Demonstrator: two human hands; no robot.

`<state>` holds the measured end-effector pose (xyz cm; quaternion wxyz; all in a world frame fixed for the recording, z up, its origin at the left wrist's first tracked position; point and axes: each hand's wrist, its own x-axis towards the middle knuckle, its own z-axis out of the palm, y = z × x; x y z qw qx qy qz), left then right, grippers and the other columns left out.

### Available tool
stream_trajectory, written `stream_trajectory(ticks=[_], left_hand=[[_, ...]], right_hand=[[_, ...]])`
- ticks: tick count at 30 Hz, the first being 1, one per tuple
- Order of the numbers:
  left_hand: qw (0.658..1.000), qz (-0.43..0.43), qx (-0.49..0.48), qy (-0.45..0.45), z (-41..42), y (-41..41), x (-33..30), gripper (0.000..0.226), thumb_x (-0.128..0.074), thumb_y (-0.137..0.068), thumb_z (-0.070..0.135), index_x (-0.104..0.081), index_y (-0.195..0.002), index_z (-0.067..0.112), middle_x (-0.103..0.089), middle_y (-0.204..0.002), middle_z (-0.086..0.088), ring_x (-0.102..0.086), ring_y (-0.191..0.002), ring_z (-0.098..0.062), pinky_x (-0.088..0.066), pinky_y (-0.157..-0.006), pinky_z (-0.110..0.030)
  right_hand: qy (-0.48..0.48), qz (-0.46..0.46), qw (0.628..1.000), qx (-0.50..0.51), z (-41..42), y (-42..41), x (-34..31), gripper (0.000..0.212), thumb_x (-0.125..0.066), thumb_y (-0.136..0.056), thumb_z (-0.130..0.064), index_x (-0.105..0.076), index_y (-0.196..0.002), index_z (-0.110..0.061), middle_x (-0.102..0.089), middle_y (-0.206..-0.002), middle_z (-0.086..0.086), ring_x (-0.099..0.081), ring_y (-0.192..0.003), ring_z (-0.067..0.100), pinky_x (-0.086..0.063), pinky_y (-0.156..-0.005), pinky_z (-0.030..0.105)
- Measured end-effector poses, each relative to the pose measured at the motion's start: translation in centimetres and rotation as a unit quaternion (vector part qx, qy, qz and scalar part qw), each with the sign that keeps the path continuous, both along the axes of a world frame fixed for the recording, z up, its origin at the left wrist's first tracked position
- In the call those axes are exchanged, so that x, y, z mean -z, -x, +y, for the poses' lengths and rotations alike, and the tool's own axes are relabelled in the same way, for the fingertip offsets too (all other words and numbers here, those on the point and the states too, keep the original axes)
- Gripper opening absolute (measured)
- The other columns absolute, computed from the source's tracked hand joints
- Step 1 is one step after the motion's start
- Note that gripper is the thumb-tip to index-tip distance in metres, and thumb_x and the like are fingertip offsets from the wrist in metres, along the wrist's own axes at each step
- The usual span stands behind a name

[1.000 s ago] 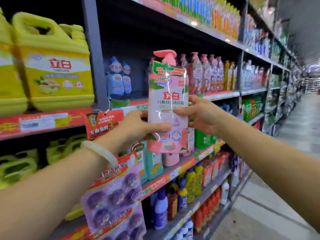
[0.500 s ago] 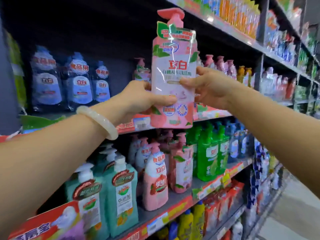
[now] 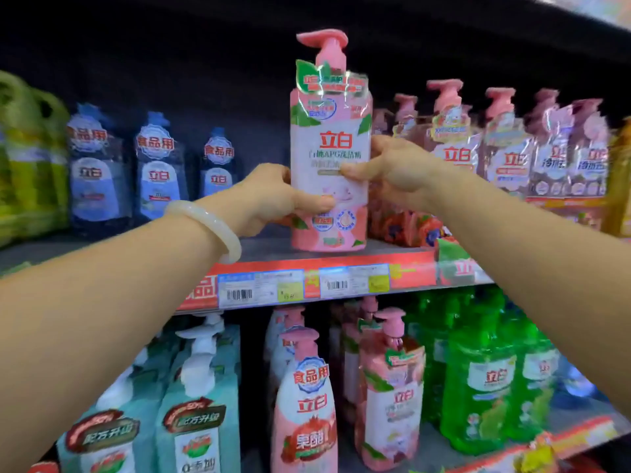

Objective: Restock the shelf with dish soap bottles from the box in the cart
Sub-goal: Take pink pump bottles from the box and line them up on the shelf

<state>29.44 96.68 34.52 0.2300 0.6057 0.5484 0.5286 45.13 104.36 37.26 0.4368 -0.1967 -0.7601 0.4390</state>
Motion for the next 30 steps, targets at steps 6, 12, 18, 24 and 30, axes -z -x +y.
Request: stream_trajectory(ticks=[6, 12, 18, 24, 30], left_hand=[[0.999, 0.016, -0.029, 0.014, 3.3, 1.1, 0.6, 0.045, -0.081, -0.069, 0.006, -0.064, -0.111, 0.003, -0.071, -0.104, -0.011, -0.070, -0.089, -0.025, -0.059, -0.077, -0.038], [0.998, 0.043, -0.043, 0.024, 5.1, 1.5, 0.6, 0.050, -0.084, -0.066, 0.014, -0.061, -0.110, 0.009, -0.070, -0.106, -0.007, -0.069, -0.095, -0.026, -0.056, -0.087, -0.045], [0.990, 0.120, -0.046, 0.057, 5.0, 2.2, 0.4, 0.041, -0.082, -0.066, 0.021, -0.063, -0.102, 0.020, -0.073, -0.099, 0.002, -0.071, -0.091, -0.016, -0.056, -0.088, -0.040], [0.987, 0.140, -0.055, 0.064, 5.8, 2.7, 0.6, 0.053, -0.082, -0.061, 0.025, -0.067, -0.109, 0.010, -0.074, -0.099, 0.001, -0.071, -0.090, -0.013, -0.057, -0.085, -0.037], [0.986, 0.123, -0.075, 0.086, 8.9, 3.3, 0.6, 0.046, -0.080, -0.070, 0.021, -0.063, -0.109, 0.003, -0.072, -0.104, -0.008, -0.070, -0.093, -0.022, -0.057, -0.085, -0.041]], right_hand=[[0.017, -0.015, 1.000, -0.020, 3.5, 1.1, 0.9, 0.041, -0.060, -0.084, 0.006, -0.056, -0.120, -0.012, -0.067, -0.115, 0.006, -0.063, -0.107, 0.022, -0.051, -0.086, 0.035], [0.044, 0.028, 0.997, -0.048, 6.1, 1.5, 1.9, 0.040, -0.058, -0.086, 0.004, -0.053, -0.123, -0.012, -0.066, -0.119, 0.007, -0.062, -0.110, 0.022, -0.052, -0.085, 0.031], [0.025, -0.043, 0.999, -0.002, 6.5, 0.8, 4.2, 0.044, -0.068, -0.083, -0.010, -0.051, -0.122, -0.013, -0.067, -0.112, 0.002, -0.067, -0.095, 0.013, -0.056, -0.072, 0.024], [0.025, -0.096, 0.995, 0.013, 7.6, 0.8, 4.7, 0.051, -0.072, -0.079, -0.009, -0.052, -0.126, -0.013, -0.065, -0.119, 0.008, -0.066, -0.104, 0.020, -0.055, -0.088, 0.036], [0.038, -0.133, 0.990, 0.042, 9.3, 2.6, 4.2, 0.031, -0.064, -0.086, -0.005, -0.057, -0.115, -0.014, -0.067, -0.116, 0.005, -0.065, -0.091, 0.016, -0.055, -0.077, 0.031]])
